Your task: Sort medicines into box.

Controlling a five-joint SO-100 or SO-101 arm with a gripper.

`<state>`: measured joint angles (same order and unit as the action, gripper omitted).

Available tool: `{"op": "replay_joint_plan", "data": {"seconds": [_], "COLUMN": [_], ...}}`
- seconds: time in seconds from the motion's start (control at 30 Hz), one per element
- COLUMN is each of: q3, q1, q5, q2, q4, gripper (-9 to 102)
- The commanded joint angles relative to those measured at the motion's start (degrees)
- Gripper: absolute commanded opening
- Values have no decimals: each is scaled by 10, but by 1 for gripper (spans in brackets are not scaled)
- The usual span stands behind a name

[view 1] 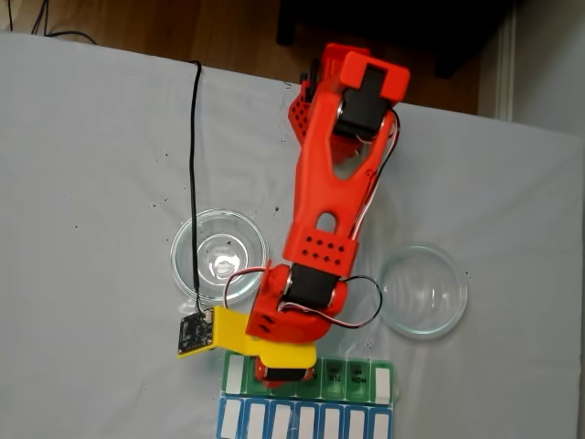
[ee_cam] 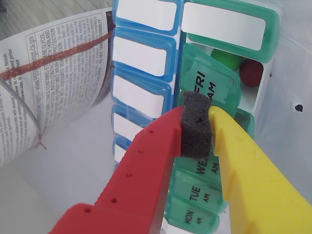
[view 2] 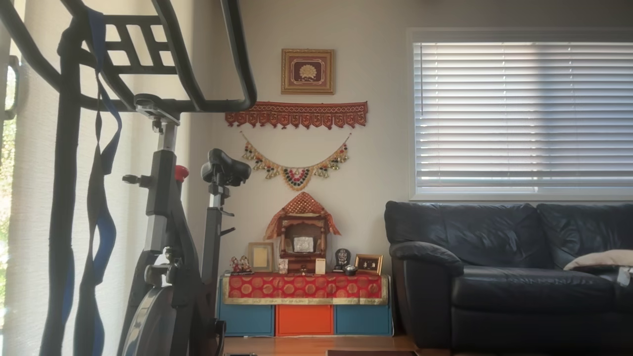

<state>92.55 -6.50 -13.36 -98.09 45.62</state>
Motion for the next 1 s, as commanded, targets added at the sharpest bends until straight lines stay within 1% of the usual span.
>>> {"op": "replay_joint_plan", "data": {"seconds": [0.0,0.1,0.27,0.7,0.97], "q3": [-33,-48,-60,-43,-45], "q1": [-1,-5,-11,-16,-20], "q5": [-17,-25,-29,-49,-64], "q2": [-4,24,59,78,106], "q4": [8,25,25,4,10], "gripper": [1,1,1,1,1]}}
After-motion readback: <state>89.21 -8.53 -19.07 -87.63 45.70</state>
